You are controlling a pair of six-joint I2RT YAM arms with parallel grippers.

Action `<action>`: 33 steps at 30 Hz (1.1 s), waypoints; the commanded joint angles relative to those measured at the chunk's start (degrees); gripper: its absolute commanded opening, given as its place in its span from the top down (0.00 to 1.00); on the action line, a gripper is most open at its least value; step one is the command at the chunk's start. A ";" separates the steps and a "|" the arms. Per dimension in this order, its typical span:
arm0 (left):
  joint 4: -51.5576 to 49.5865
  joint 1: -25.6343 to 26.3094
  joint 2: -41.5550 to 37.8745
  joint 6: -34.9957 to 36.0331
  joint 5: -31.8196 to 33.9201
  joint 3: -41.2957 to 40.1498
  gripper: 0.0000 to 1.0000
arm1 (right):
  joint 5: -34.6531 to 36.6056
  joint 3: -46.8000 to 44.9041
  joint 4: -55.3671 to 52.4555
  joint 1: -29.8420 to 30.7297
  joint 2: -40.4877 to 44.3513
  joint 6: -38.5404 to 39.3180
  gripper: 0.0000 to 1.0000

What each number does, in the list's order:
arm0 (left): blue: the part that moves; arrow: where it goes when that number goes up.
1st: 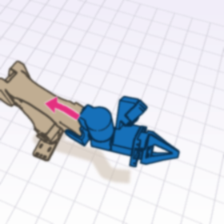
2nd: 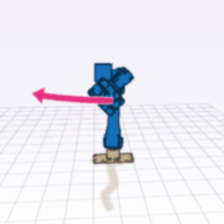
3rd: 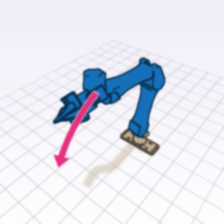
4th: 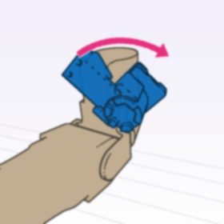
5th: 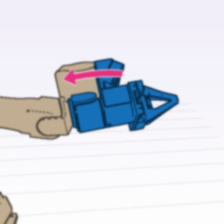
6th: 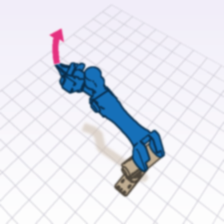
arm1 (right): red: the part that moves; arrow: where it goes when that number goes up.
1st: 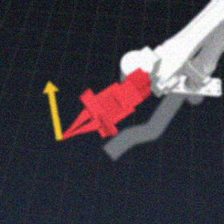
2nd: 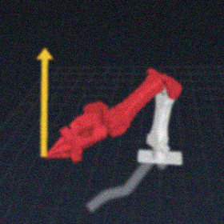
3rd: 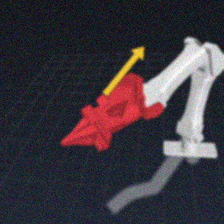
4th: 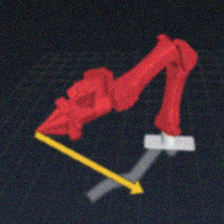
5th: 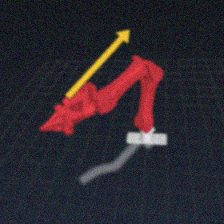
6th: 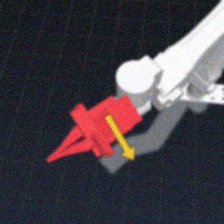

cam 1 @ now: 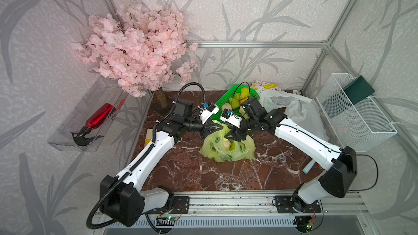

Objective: Place the pears into plastic bags & tie knots
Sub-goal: Tie the plastic bag at the center of the board.

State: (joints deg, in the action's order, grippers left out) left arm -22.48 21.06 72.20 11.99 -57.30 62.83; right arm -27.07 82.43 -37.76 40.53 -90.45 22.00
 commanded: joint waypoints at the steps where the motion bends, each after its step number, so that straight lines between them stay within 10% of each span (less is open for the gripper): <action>1: 0.51 0.37 -1.18 1.90 -1.65 -0.07 1.00 | -1.16 2.95 -0.18 -0.02 -0.76 0.51 0.63; 6: 1.43 0.07 -2.68 -1.89 0.14 -0.92 0.92 | 1.23 -1.55 8.21 0.07 1.36 -6.45 1.00; 12: 3.35 -1.01 -6.06 -6.30 3.27 -6.32 0.68 | 8.54 -12.29 27.21 0.51 7.39 -17.53 1.00; 24: 25.63 9.54 -8.30 -22.81 0.07 -17.04 0.67 | 9.21 -34.25 81.72 2.07 11.38 -38.62 1.00; 33: 3.72 5.44 -12.78 -15.13 3.58 -10.08 0.66 | 9.14 -41.55 102.89 2.01 4.75 -39.92 1.00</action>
State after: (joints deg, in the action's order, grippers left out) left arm -10.13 28.97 64.01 -6.07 -55.46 49.21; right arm -17.41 41.17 53.39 42.59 -85.25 -16.38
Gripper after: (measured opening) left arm 0.337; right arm 0.050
